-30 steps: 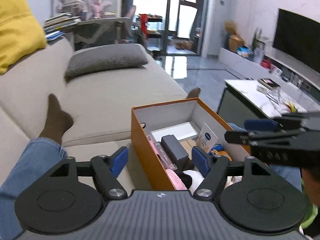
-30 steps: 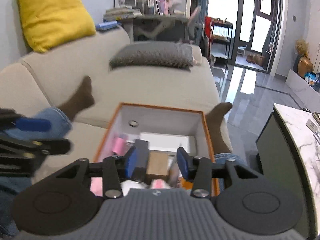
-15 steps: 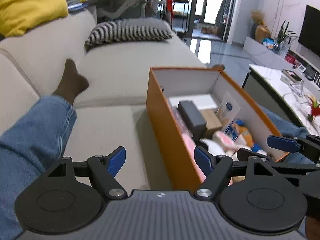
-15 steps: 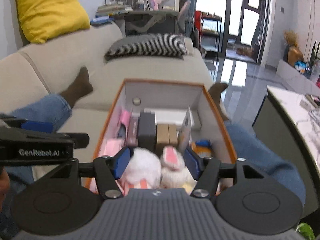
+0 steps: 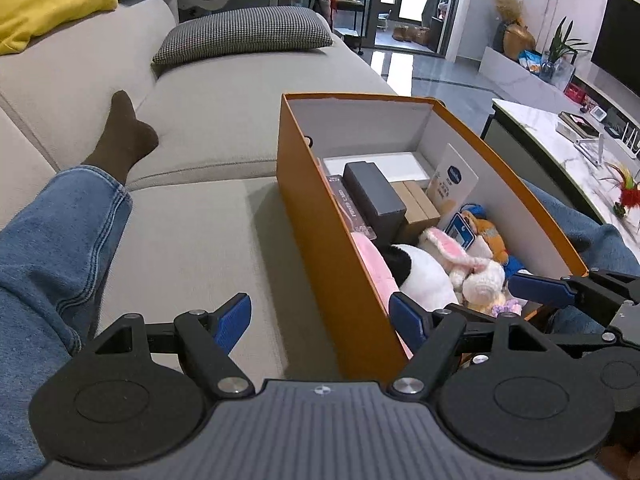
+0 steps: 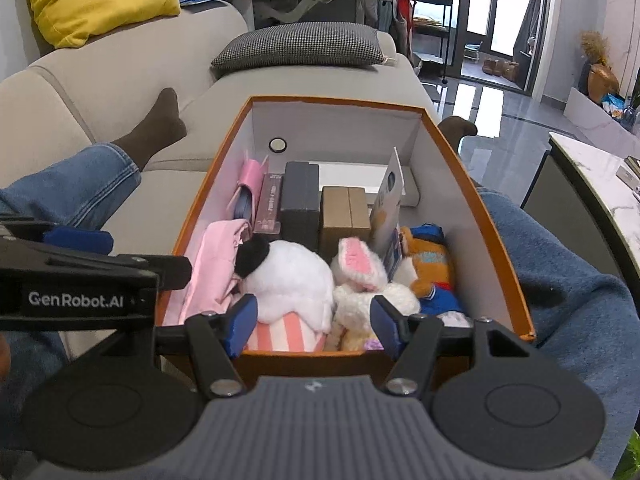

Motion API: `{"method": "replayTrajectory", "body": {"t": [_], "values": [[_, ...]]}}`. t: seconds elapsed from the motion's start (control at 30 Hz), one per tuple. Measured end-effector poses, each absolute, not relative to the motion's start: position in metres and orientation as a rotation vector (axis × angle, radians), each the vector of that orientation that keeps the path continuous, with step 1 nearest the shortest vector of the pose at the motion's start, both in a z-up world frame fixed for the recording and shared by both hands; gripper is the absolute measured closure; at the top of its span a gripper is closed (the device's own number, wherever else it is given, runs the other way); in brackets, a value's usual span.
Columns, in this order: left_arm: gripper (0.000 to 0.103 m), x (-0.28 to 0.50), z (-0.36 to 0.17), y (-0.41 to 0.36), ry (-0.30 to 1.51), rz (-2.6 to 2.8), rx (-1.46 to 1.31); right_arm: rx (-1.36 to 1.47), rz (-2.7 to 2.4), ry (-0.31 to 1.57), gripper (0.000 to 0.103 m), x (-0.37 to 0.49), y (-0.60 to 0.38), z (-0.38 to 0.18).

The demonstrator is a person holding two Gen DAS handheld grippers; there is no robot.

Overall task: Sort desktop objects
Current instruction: 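Open the right tool and lift both tools away from the orange box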

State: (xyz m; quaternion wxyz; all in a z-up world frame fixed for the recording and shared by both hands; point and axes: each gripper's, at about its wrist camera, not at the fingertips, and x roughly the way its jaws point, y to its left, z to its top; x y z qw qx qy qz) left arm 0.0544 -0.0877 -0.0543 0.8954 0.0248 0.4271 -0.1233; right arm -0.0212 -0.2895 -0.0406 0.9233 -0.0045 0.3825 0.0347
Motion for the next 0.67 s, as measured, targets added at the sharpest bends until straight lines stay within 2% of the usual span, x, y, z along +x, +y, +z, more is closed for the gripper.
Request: {"method": "replayTrajectory", "body": {"t": [0.67], "values": [[0.014, 0.0537, -0.0535, -0.0887, 0.885, -0.269, 0.064, -0.018, 0.083, 0.791, 0.038, -0.0219, -0.2863, -0.0424]]}}
